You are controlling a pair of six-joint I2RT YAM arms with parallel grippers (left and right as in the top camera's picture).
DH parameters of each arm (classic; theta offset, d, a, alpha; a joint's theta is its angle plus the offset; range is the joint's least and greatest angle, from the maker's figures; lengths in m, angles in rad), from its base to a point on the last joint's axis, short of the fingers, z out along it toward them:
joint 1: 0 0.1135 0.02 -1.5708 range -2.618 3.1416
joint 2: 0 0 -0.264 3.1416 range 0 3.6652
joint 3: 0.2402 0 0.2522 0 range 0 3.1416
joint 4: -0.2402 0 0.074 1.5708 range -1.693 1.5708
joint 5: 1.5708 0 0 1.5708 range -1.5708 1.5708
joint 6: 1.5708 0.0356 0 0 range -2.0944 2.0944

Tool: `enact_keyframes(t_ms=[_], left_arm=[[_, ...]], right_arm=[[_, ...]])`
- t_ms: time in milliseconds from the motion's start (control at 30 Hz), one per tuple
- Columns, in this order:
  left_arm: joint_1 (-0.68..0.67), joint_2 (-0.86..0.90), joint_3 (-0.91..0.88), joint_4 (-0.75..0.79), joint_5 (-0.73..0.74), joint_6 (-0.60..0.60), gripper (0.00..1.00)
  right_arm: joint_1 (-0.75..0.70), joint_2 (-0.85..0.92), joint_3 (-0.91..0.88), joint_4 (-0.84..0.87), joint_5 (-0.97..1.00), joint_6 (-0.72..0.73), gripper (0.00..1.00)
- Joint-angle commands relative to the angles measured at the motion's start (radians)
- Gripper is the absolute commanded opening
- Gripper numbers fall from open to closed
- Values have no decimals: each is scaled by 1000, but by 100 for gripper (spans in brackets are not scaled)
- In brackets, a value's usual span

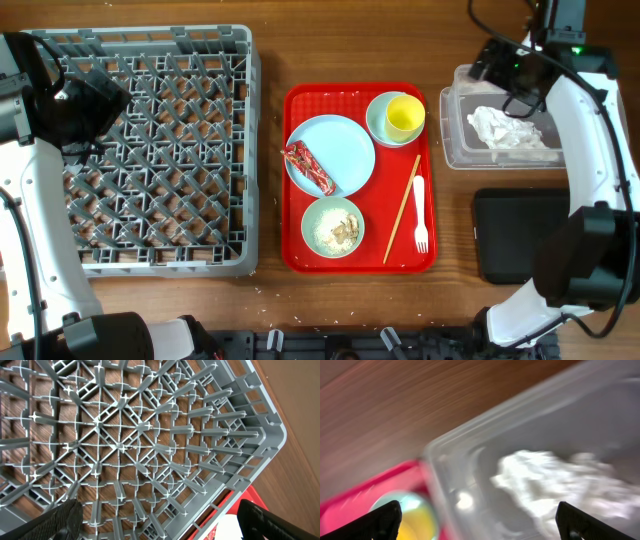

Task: Sort waste into correct bins and load items into the dishwasher rack
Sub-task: 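Return the right gripper to the plate and grasp the remaining tissue, then grasp the red snack wrapper on the plate with the right gripper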

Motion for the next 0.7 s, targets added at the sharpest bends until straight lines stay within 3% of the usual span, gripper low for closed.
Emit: enact_keyframes(t_ms=[0, 100, 300, 433, 533, 600, 667], left_arm=[[5, -3, 10, 0, -3, -10, 100], [5, -3, 10, 0, -3, -10, 100], [5, -3, 10, 0, -3, -10, 100], [5, -3, 10, 0, -3, -10, 100], [5, -3, 10, 0, -3, -10, 100], [5, -3, 10, 0, -3, -10, 100], [5, -3, 10, 0, -3, -10, 100]], right_arm=[[100, -110, -5, -11, -415, -134, 100], [253, -126, -5, -20, -433, -133, 100], [626, 16, -7, -61, -144, -138, 100], [788, 158, -7, -61, -145, -262, 98], [864, 232, -7, -37, -39, -305, 89], [888, 278, -7, -1, 107, -259, 77], [890, 294, -8, 10, 192, -229, 72]])
